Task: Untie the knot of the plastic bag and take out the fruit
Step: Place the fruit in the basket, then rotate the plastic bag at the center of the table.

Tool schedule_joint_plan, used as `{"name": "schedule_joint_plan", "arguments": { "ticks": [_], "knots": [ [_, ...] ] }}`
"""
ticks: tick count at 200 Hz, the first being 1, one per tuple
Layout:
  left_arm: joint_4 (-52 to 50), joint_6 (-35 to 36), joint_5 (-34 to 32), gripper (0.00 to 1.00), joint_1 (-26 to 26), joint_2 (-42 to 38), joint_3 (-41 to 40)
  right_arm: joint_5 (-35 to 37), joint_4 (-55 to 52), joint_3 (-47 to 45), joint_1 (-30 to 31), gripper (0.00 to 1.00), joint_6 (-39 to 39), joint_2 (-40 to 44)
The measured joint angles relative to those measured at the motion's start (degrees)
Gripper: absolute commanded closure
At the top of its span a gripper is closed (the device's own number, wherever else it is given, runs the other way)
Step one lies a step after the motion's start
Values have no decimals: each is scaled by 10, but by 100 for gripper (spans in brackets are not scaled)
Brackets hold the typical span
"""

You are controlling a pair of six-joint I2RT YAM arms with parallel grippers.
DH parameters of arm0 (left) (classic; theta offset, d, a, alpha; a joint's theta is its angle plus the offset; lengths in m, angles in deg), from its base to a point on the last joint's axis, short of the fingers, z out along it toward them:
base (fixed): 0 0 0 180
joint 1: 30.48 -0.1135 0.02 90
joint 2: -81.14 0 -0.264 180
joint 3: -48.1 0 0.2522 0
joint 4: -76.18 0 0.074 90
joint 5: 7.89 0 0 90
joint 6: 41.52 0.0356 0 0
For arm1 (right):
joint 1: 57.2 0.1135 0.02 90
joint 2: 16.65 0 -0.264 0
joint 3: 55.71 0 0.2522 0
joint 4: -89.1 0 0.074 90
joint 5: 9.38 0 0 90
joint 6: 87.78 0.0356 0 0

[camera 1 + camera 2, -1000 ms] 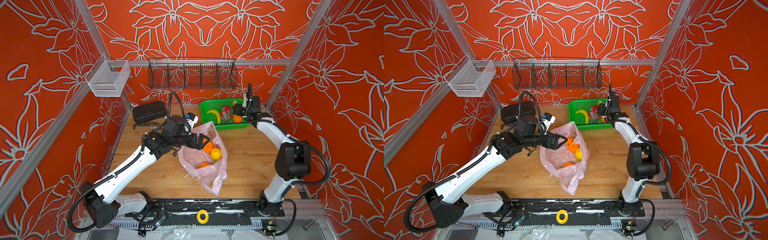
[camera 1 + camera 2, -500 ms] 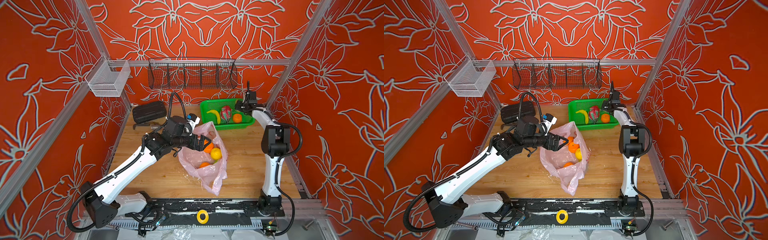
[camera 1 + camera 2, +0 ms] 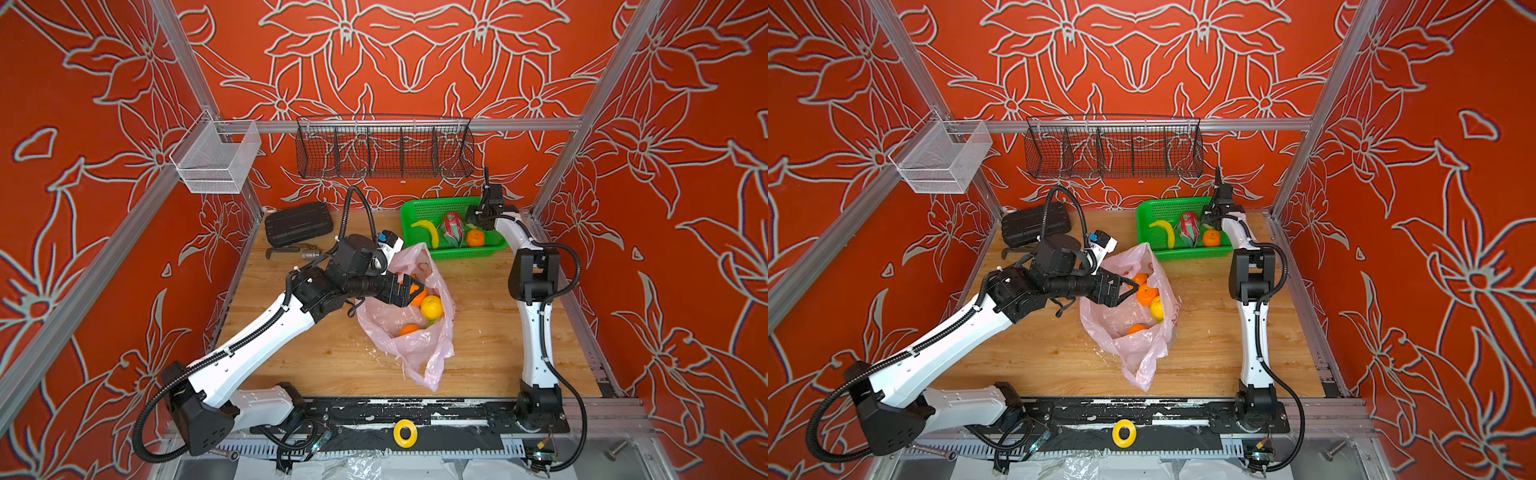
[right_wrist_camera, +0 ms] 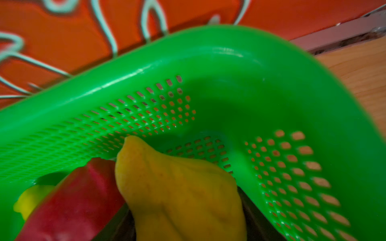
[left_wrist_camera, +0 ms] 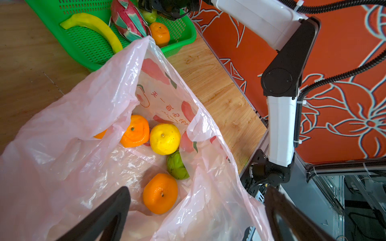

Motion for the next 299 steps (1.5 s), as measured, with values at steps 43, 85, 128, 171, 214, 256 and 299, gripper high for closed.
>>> {"name": "schedule_joint_plan", "arguments": {
  "ticks": [43, 85, 128, 171, 214, 256, 299],
  "knots": [
    [-2, 2, -11, 0, 0, 0, 0, -9, -30, 12, -1, 15, -9, -13],
    [-6, 5, -28, 0, 0, 0, 0, -11, -34, 4, -1, 10, -9, -5],
    [-8, 8, -54, 0, 0, -2, 0, -22, -2, -138, -1, 10, 2, 105],
    [-12, 10, -94, 2, 0, -24, -19, -51, 74, -330, -1, 11, 31, 316],
    [-24, 24, -136, 2, 0, -27, -28, -104, 135, -498, 19, 13, 51, 535],
    [-46, 51, -185, 2, -2, -16, -16, -162, 95, -553, 118, 13, 31, 658],
    [-64, 92, -204, 2, -28, 41, 39, -204, 31, -602, 236, 15, 22, 754]
  ]
}}
